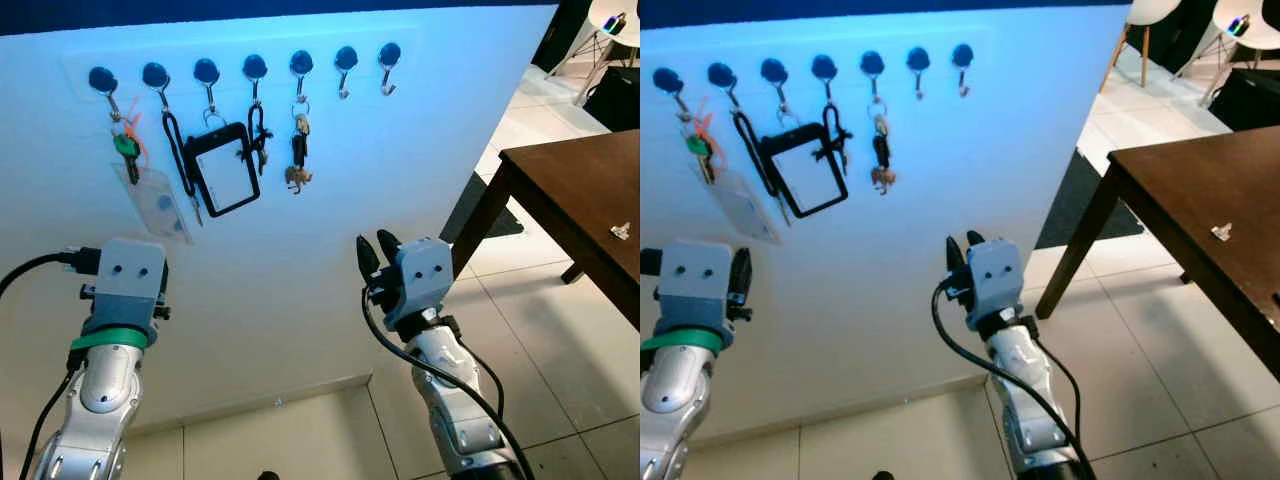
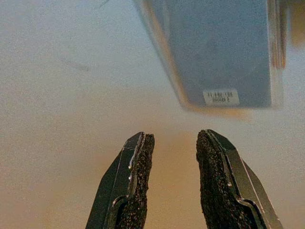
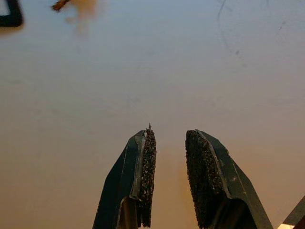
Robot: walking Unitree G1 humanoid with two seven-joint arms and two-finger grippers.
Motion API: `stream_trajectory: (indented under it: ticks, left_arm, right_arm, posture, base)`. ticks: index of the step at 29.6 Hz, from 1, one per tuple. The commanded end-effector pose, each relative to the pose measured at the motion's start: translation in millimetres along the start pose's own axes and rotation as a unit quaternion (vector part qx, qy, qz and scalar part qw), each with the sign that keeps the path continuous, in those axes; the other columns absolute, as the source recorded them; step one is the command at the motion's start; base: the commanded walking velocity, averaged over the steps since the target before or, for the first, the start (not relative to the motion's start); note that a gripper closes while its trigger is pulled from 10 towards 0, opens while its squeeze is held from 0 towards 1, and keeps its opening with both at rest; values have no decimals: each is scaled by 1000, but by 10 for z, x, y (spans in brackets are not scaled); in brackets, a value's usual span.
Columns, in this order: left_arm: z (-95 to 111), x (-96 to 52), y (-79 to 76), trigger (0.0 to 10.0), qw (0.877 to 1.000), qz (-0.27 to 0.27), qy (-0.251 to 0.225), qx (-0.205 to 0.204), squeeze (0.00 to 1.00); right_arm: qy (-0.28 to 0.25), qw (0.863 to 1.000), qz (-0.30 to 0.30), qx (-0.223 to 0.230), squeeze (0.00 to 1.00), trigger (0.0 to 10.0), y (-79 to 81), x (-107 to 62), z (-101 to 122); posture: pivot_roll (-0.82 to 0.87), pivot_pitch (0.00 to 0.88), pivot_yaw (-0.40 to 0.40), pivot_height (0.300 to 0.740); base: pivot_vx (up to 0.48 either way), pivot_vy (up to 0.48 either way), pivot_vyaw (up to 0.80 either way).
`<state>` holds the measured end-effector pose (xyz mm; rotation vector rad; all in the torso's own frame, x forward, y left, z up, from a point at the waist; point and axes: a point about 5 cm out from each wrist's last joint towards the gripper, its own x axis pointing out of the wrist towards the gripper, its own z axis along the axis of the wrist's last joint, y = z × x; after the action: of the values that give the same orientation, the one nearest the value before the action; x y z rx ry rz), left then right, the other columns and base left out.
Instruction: Hang keys on a hook
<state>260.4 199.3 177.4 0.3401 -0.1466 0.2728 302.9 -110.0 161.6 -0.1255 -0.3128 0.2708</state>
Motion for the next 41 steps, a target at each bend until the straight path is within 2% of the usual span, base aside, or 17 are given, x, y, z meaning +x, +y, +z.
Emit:
stream_trajectory:
  ticks: [1,33,35,37,38,39,41]
  left_arm:
    - [-33,-44,1,10000,1000,2,4,1,0]
    - [-35,-50,-99,10000,1000,-17,-14,-6,0]
    - [-42,-52,-141,10000,999,-35,-6,-32,0]
    - [-42,-52,-141,10000,999,-35,-6,-32,0]
    - [-50,-57,-186,10000,997,-54,9,-61,0]
    - [-50,-57,-186,10000,997,-54,9,-61,0]
    - [-18,-64,-286,10000,987,-91,31,-127,0]
  right_arm:
    - [11,1000,1,4,0,10000,0,-12,-40]
    - [24,1000,-14,9,0,10000,-2,9,-132]
    - [25,1000,-15,11,0,10000,-6,14,-137]
    - [25,1000,-15,11,0,10000,-6,14,-137]
    - [25,999,-15,13,0,10000,-10,15,-139]
    - [25,999,-15,13,0,10000,-10,15,-139]
    - [25,999,-18,17,0,10000,-16,17,-139]
  posture:
    - [-46,37,67,740]
    - [-27,26,78,740]
    - [-26,25,78,740]
    - [-26,25,78,740]
    - [-26,25,78,740]
    - [-26,25,78,740]
    - [-26,27,80,740]
  base:
    - [-322,0,0]
    - [-350,0,0]
    - [-285,0,0]
    - [-285,0,0]
    - [0,0,-800]
    - [0,0,-800]
    - [0,0,-800]
